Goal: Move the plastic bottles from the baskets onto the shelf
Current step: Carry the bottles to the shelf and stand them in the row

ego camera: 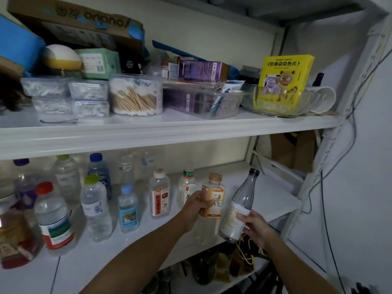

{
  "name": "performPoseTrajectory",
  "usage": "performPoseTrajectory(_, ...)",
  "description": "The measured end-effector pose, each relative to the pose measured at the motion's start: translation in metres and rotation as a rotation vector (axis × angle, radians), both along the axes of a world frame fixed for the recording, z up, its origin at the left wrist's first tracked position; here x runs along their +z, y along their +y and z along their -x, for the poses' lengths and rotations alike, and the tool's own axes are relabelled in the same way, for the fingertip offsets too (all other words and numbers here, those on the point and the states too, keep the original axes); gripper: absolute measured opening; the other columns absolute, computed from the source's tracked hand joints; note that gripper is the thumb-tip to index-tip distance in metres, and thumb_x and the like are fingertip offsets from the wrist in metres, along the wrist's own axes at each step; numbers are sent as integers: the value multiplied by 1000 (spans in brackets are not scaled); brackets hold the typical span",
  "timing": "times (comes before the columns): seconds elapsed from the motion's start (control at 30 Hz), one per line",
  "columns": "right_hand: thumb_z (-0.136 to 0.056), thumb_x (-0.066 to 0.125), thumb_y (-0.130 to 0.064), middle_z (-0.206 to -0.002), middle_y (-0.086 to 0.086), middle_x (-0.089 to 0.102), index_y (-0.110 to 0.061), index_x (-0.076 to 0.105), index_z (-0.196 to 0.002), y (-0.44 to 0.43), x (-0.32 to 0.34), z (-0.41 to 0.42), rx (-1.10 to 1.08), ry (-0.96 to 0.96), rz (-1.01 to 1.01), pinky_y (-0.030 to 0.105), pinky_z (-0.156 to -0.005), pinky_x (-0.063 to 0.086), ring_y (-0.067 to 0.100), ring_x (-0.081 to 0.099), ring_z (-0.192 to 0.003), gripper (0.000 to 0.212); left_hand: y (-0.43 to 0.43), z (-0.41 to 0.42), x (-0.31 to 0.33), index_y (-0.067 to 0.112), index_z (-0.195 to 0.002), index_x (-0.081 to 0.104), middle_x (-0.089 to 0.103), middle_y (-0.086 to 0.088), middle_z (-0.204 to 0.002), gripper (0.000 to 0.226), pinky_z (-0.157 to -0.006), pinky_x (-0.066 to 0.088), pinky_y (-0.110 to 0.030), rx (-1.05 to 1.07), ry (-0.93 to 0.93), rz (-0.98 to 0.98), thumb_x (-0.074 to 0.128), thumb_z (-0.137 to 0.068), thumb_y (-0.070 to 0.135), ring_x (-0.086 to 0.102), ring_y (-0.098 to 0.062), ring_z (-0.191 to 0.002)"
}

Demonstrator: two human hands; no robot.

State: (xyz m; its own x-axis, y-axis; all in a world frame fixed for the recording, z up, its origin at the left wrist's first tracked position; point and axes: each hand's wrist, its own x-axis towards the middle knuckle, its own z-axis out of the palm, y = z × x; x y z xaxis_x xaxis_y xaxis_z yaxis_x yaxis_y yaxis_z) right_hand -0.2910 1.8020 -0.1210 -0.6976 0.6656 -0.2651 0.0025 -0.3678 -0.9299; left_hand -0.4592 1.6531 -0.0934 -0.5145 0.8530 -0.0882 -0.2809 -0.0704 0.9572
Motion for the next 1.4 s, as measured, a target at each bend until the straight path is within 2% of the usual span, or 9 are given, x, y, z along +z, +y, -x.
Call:
performPoseTrajectory(0.1,-75,71,0,-105,12,71,-7,63,-111,34,-2,3,31,-10,-25,34,-73,53,30,63,-103,37,31,-4,-2,15,-97,58,68,-5,-109,23,-90,52,-41,4,9,-8,66,-83,-3,63,-25,-103)
performPoseTrajectory(0.27,-73,75,-5,-111,12,71,-11,63,-117,106,-2,18,146,-60,-114,39,-83,54,32,63,-108,46,82,-2,-1,6,-113,50,61,-14,-119,35,-96,48,-46,112,-17,-23,63,-84,-10,58,-29,-110)
performPoseTrajectory(0.43,-65,76,-1,-99,8,74,-8,65,-113,165,3,42,249,-47,-136,33,-74,53,29,65,-100,50,118,4,1,-4,-128,48,57,-23,-127,50,-91,51,-37,251,52,7,62,-81,-15,57,-30,-111)
performPoseTrajectory(0.57,-69,71,5,-98,6,75,-9,65,-111,195,0,62,354,-23,-128,27,-67,56,22,70,-90,45,137,11,-2,6,-134,45,55,-15,-130,60,-91,51,-34,291,110,70,64,-81,-13,54,-29,-119)
performPoseTrajectory(0.7,-72,69,10,-103,10,73,-7,65,-110,214,-11,80,425,-6,-148,29,-70,56,24,69,-93,42,148,20,-6,16,-125,47,53,-8,-120,56,-75,53,-20,332,192,138,65,-80,-12,55,-14,-102)
performPoseTrajectory(0.9,-64,70,16,-100,10,75,-6,65,-107,231,-24,110,483,2,-156,29,-72,57,23,71,-90,49,154,40,-1,15,-128,48,56,-11,-125,59,-104,44,-50,368,311,339,64,-79,-13,51,-28,-121)
performPoseTrajectory(1.17,-50,78,9,-105,10,74,-6,62,-110,234,-31,137,604,-42,-159,31,-75,55,28,67,-100,64,157,55,15,7,-131,44,57,-15,-126,69,-96,50,-45,392,500,468,63,-71,-20,55,-32,-117)
performPoseTrajectory(1.3,-55,75,15,-106,10,73,-8,63,-109,235,-35,140,659,-49,-195,31,-77,55,26,68,-100,60,158,56,21,6,-130,42,56,-15,-131,75,-101,46,-50,362,493,446,75,-67,-16,53,-31,-122)
performPoseTrajectory(1.4,-62,71,22,-109,13,71,-7,61,-113,239,-34,140,685,-48,-204,39,-87,52,31,64,-106,59,159,56,20,6,-128,44,57,-15,-129,72,-101,46,-50,371,498,455,78,-67,-12,54,-32,-120)
